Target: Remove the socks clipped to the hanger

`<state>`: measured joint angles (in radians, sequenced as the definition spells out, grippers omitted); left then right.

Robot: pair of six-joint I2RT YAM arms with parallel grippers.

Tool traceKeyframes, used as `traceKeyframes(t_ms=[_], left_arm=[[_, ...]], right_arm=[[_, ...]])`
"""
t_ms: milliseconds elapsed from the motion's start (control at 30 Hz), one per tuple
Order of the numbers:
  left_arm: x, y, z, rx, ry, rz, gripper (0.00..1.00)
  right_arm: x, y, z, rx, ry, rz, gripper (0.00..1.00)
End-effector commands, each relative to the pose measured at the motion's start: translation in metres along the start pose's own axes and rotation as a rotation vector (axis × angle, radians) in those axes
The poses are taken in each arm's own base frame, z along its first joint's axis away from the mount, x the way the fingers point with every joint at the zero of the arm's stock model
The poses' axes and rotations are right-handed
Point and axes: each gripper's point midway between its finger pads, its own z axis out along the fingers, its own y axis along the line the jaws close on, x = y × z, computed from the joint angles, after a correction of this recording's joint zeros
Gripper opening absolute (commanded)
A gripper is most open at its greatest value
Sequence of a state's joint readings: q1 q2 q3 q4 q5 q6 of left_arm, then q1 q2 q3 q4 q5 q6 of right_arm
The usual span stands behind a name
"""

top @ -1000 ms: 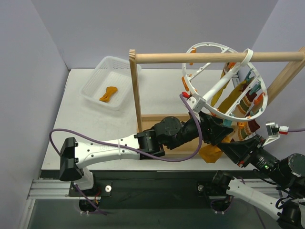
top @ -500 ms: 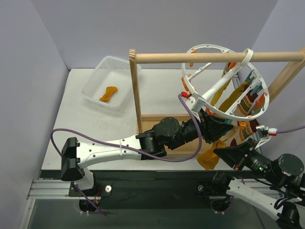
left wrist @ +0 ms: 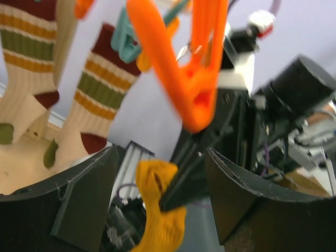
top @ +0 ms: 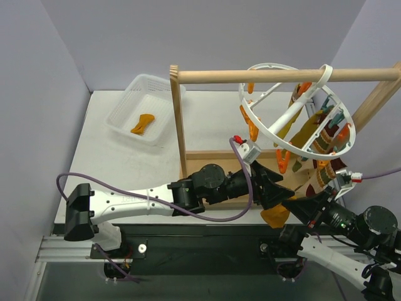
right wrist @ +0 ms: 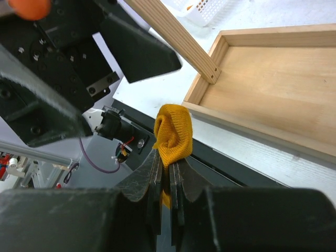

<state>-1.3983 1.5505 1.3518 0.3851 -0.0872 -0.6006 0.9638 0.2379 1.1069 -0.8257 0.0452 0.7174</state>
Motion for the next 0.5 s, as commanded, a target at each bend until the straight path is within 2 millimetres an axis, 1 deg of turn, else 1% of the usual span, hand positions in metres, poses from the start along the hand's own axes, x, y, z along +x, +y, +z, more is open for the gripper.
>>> traceKeyframes(t_ms=[0, 33, 67, 100, 133, 200, 233, 333, 433, 467], left_arm=[[-0.023, -0.042, -0.032, 0.181, -0.023, 0.003, 0.78], [-0.017, -0.040, -0.041, 0.187, -0.005, 0.019, 0.78], [-0.012, -0.042, -0.046, 0.210, 0.013, 0.028, 0.79], [-0.010, -0.041, -0.050, 0.216, 0.014, 0.041, 0.80], [-0.002, -0.033, -0.058, 0.204, 0.030, 0.054, 0.83], [0.004, -0.030, -0.064, 0.212, 0.027, 0.070, 0.88], [0.012, -0.023, -0.069, 0.199, 0.041, 0.073, 0.92], [0.024, -0.020, -0.075, 0.218, 0.075, 0.075, 0.93], [0.039, -0.016, -0.081, 0.224, 0.123, 0.067, 0.93], [0.047, -0.012, -0.085, 0.225, 0.144, 0.065, 0.93]], right_arm=[[-0.002, 0.000, 0.000, -0.002, -0.016, 0.010, 0.00], [-0.002, 0.000, 0.001, -0.001, -0.013, 0.011, 0.00], [-0.001, 0.000, 0.002, -0.002, -0.006, 0.007, 0.00], [0.000, 0.000, 0.001, -0.003, -0.003, 0.007, 0.00], [0.001, 0.001, 0.002, -0.006, 0.003, 0.006, 0.00], [0.003, 0.006, 0.004, -0.020, 0.024, 0.003, 0.00], [0.004, 0.007, 0.005, -0.024, 0.033, 0.000, 0.00], [0.013, 0.020, 0.011, -0.082, 0.102, -0.029, 0.00], [0.012, 0.026, 0.015, -0.089, 0.121, -0.041, 0.00], [0.011, 0.027, 0.015, -0.091, 0.121, -0.044, 0.00]])
